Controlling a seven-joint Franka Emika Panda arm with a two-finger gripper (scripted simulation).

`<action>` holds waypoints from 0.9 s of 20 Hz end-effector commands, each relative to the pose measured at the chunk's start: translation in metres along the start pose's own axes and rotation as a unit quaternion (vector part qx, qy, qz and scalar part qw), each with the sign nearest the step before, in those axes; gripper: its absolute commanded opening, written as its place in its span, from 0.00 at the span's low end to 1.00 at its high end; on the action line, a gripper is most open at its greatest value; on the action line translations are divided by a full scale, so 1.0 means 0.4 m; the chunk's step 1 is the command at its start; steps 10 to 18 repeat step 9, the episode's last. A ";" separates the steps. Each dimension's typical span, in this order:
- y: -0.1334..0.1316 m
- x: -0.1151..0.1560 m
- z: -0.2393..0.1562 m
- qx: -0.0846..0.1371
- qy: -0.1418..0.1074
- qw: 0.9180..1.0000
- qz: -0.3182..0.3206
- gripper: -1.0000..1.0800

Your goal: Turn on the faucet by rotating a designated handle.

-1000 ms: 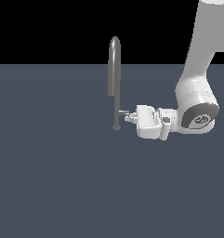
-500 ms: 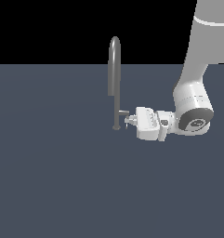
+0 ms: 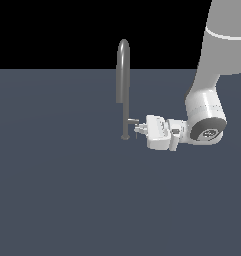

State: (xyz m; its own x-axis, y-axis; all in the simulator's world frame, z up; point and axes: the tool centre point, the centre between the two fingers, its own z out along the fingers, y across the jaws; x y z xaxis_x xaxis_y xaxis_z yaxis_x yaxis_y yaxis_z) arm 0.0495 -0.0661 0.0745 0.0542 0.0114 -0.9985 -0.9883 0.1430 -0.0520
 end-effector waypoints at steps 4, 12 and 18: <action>-0.005 0.085 -0.001 0.008 0.008 1.000 0.019 0.00; -0.015 0.115 -0.002 0.009 0.010 1.000 0.025 0.00; -0.015 0.115 -0.002 0.009 0.010 1.000 0.025 0.00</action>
